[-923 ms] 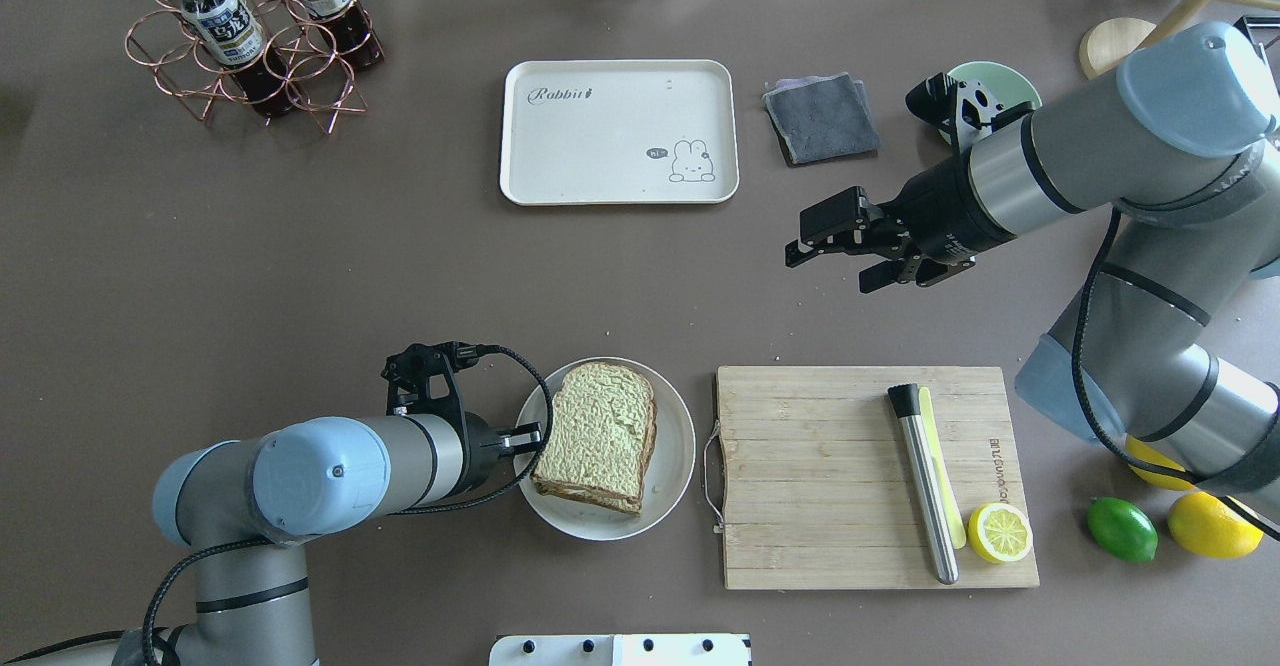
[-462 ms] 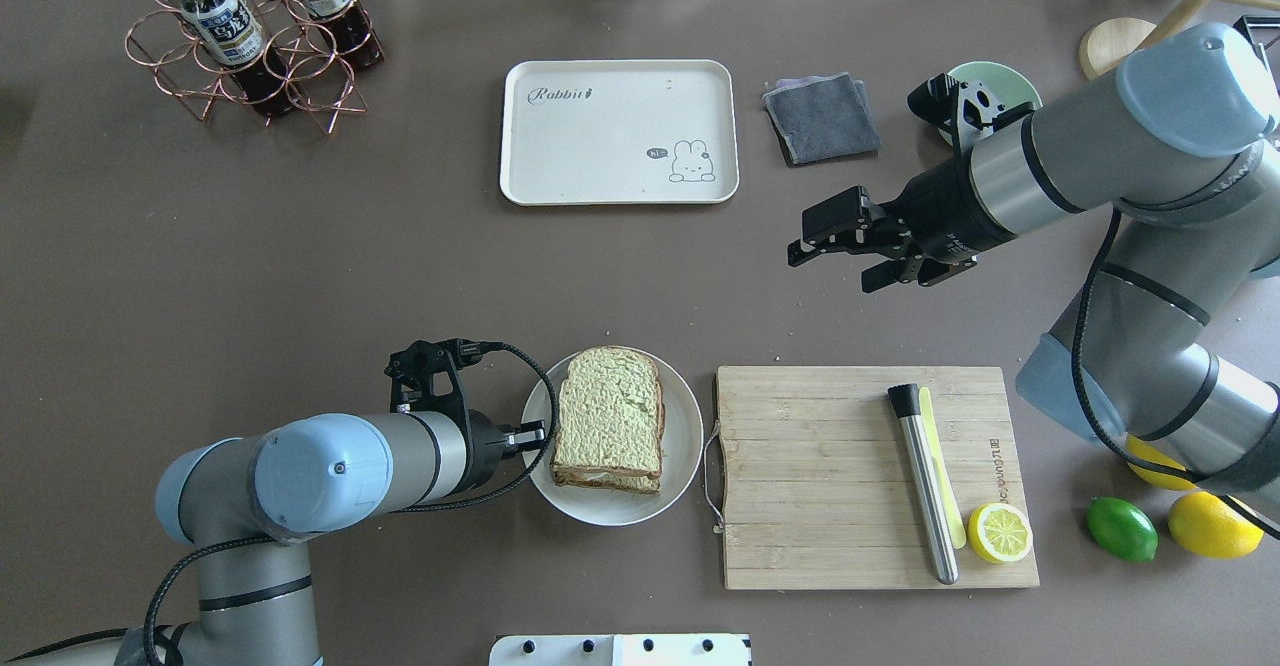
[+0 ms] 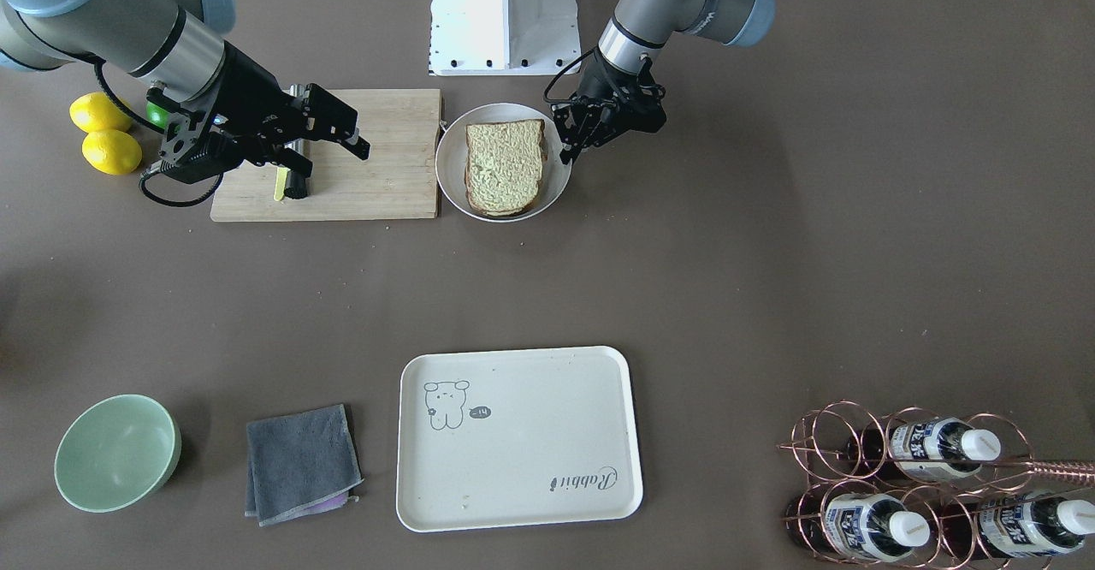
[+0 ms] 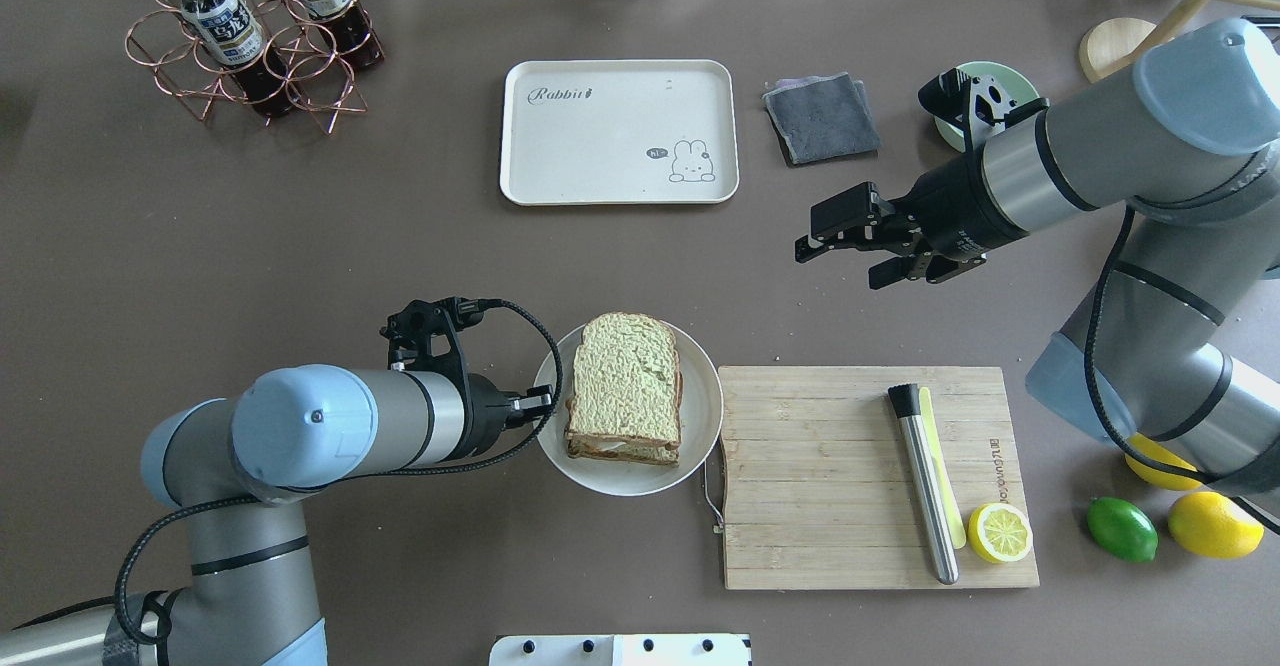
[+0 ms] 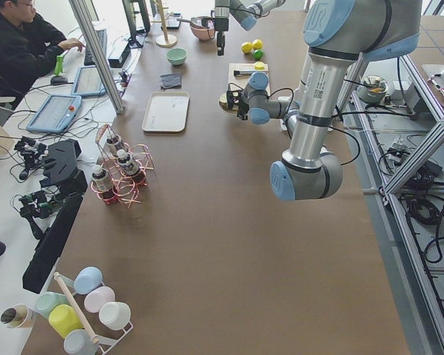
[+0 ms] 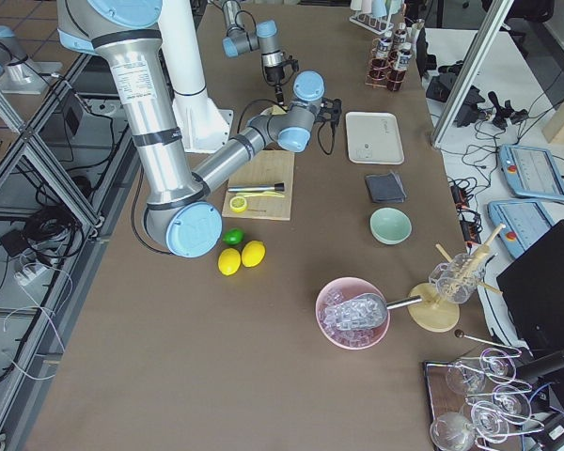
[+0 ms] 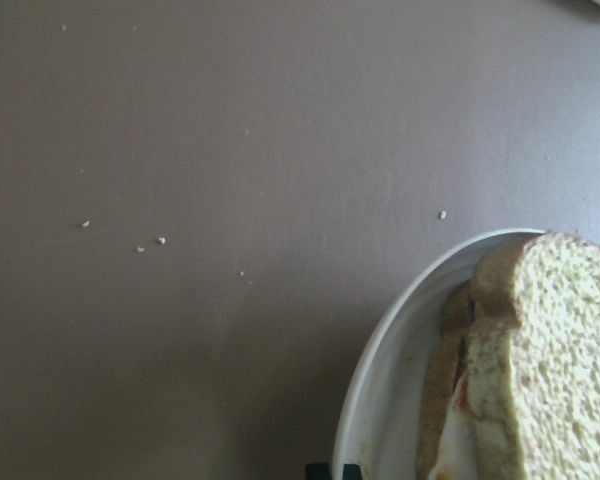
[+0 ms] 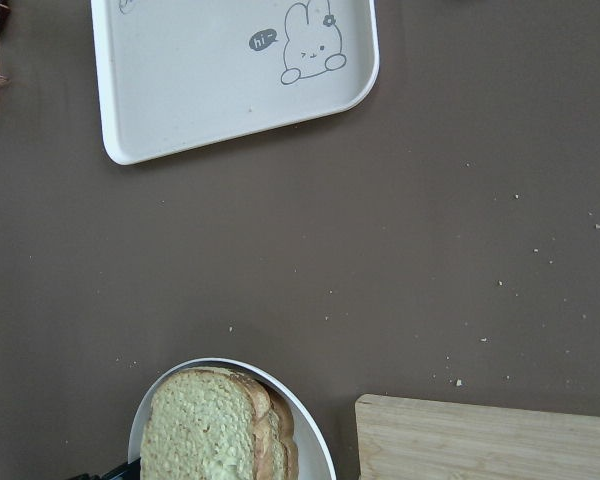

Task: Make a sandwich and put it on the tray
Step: 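Carry the plate with the left gripper onto the rabbit-printed tray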

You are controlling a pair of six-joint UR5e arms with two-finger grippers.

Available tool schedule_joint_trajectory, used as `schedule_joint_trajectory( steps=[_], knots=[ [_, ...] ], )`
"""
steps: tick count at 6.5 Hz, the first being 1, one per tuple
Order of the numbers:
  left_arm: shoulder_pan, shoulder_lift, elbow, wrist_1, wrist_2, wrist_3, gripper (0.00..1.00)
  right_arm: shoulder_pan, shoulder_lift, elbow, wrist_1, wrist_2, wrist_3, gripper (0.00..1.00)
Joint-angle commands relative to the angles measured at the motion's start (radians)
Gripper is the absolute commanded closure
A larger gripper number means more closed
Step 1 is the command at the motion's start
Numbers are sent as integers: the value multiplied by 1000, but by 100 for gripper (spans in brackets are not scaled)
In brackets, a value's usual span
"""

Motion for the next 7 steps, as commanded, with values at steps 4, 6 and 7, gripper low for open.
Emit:
schedule_joint_trajectory(
  steps=[4,6,7],
  knots=[
    [-189,-120,131,26,-62,-120,100,37,-91,55,98,-94,16,0],
    [-220,-158,181,26,-62,-146,100,51,-93,59,98,-182,16,0],
    [-229,-198,229,24,-60,-186,100,51,-92,57,98,-197,16,0]
  ],
)
